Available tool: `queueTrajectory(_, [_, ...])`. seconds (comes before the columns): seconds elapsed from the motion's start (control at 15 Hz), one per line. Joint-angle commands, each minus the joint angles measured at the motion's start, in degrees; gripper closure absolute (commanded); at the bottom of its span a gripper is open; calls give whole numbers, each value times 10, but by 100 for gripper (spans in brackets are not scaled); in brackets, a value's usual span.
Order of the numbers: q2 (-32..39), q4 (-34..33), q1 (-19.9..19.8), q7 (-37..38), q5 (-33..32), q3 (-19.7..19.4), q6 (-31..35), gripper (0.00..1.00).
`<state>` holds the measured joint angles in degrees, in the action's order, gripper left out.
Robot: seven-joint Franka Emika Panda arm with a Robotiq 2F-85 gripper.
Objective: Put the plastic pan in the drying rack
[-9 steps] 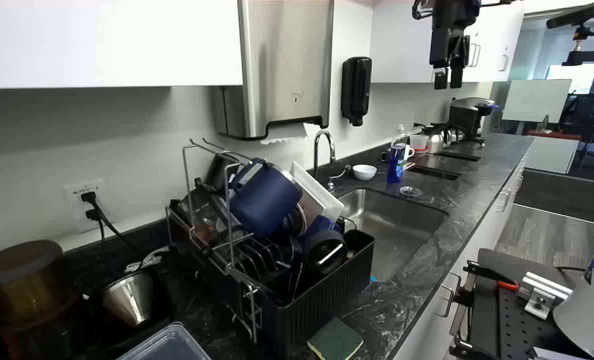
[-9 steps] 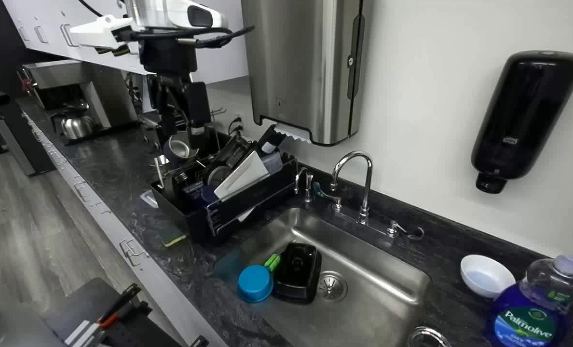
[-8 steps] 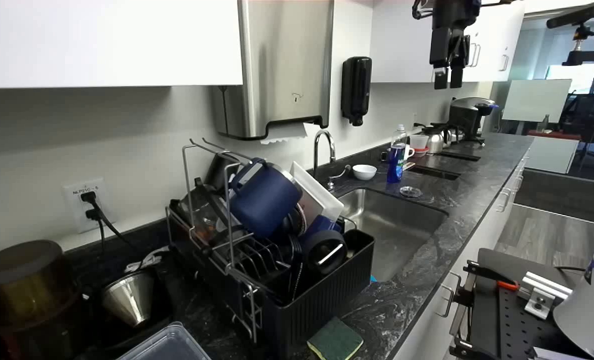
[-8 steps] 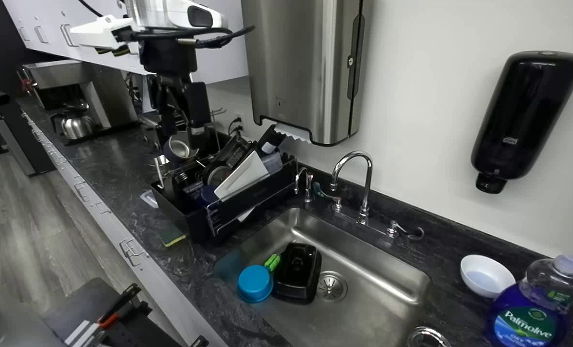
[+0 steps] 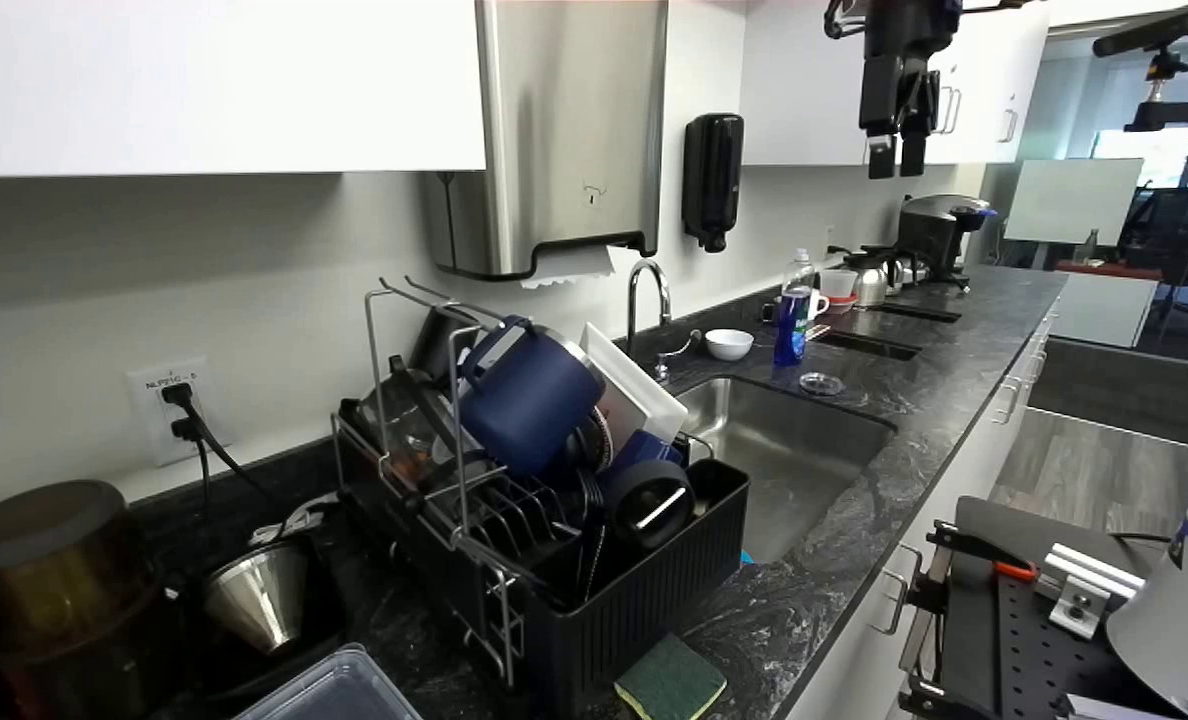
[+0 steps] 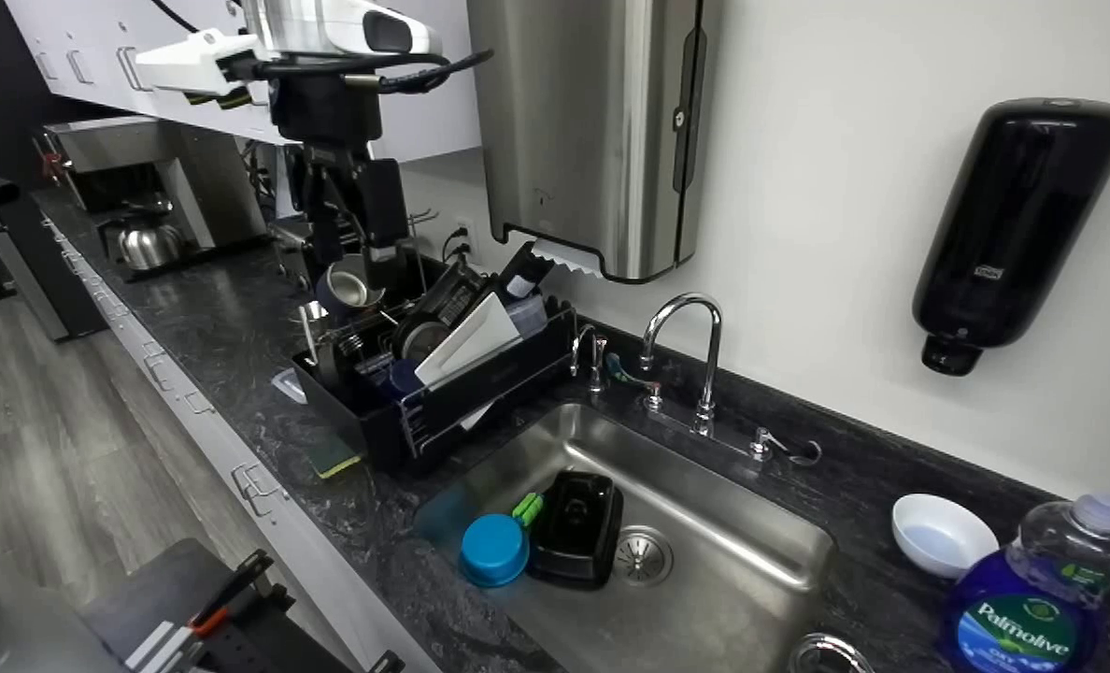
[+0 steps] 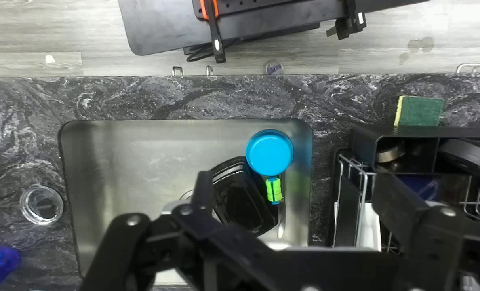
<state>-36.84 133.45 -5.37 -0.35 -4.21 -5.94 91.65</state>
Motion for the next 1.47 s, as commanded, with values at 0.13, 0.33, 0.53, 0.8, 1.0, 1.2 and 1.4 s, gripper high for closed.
queueTrajectory(0.13, [1,-2,-2,-1,1,1,-1,0])
queueTrajectory(0.33, [17,15,1,-10,5,-6,39,0])
queueTrajectory(0.53, [47,44,0,-15,5,-10,92,0])
queueTrajectory(0.8, [90,78,0,-27,11,-16,158,0])
queueTrajectory(1.0, [116,105,0,-32,19,-19,219,0])
queueTrajectory(1.2, [151,124,0,-37,22,-19,274,0])
queueTrajectory(1.4, [197,132,0,-39,21,-17,315,0])
